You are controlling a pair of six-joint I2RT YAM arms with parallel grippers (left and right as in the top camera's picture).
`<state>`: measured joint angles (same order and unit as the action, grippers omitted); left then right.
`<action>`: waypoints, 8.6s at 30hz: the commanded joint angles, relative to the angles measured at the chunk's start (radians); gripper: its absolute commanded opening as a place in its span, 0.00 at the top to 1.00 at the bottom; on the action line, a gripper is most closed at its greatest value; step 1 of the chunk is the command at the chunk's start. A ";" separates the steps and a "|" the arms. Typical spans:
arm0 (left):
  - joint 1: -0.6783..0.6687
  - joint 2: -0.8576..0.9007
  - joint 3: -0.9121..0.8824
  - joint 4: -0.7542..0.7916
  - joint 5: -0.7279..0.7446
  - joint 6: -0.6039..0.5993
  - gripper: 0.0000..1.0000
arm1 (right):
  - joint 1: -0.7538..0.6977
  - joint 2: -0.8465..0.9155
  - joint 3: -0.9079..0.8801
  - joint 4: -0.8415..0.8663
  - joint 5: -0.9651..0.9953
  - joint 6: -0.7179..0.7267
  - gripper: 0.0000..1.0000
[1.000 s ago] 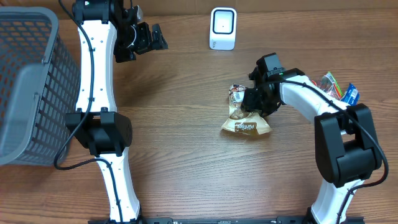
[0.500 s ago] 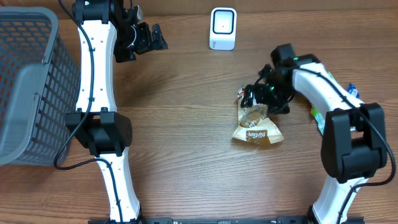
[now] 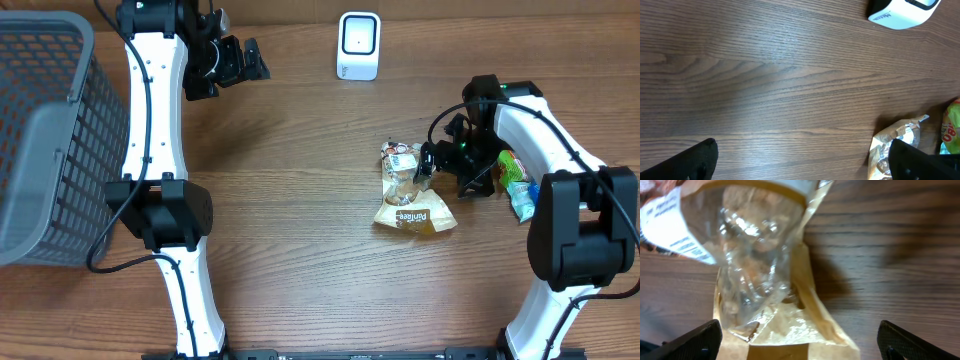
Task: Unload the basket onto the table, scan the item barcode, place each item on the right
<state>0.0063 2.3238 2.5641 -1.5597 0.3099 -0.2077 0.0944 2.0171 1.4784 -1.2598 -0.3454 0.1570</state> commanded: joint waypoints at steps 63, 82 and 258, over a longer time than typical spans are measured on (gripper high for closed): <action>-0.006 -0.005 0.014 0.000 -0.006 -0.010 0.00 | 0.120 -0.287 0.077 0.283 -0.002 -0.179 0.96; -0.006 -0.005 0.014 0.000 -0.006 -0.010 0.00 | 0.367 -0.125 0.077 1.213 1.190 -0.583 0.96; -0.006 -0.005 0.014 0.001 -0.006 -0.010 0.00 | -0.008 -0.996 0.265 -0.241 -0.167 0.000 0.00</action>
<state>0.0063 2.3238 2.5641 -1.5589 0.3061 -0.2100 0.0803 1.0672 1.7267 -1.4929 -0.5613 0.1368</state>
